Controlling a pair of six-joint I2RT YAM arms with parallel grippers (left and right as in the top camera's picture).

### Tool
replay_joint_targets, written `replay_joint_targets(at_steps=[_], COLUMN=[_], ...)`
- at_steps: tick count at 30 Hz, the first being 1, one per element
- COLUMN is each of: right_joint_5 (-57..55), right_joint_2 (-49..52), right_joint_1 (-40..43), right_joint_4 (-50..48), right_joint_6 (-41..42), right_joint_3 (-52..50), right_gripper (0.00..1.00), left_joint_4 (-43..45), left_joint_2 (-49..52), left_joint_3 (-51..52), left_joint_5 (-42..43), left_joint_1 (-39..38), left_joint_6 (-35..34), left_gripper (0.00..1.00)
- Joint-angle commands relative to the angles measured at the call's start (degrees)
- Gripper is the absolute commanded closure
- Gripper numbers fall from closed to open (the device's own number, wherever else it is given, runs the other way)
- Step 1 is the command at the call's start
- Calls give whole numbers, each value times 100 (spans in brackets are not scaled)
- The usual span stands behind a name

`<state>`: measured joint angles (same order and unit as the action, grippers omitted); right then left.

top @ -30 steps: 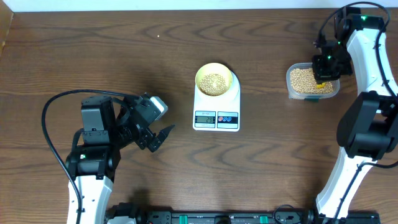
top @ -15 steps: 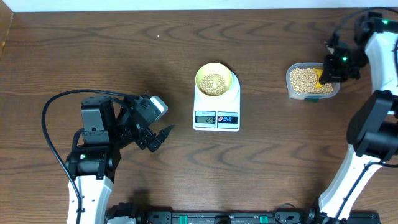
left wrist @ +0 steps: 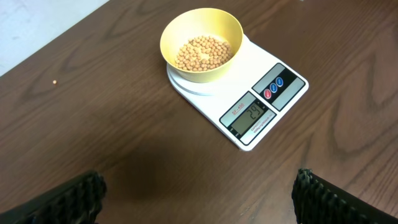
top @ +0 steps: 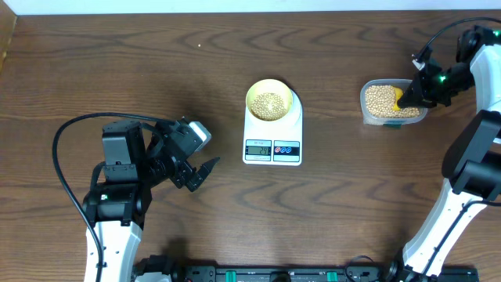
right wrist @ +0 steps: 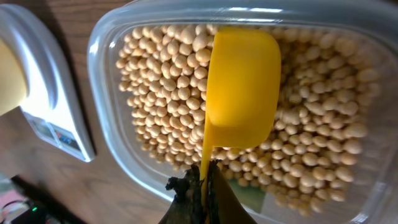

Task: Scoop item into bowl and weigh 50g on scale
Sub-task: 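Drag the yellow scoop through the soybeans toward the tub's right edge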

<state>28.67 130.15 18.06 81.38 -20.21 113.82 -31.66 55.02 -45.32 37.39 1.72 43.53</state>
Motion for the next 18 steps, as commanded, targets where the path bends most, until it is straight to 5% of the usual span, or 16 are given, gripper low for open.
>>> replay_joint_targets(at_steps=[1,18], right_joint_5=[713,1615], right_joint_2=[111,111], right_joint_1=[186,992], right_joint_4=[131,457], right_joint_6=[-216,-654], right_joint_3=[-31,-24], right_gripper=[99,99], left_joint_4=[2,2], left_joint_2=[7,7], left_joint_3=[11,11], left_joint_5=[76,76], left_joint_1=[-13,-13], left_joint_6=[17,17], left_gripper=[2,2])
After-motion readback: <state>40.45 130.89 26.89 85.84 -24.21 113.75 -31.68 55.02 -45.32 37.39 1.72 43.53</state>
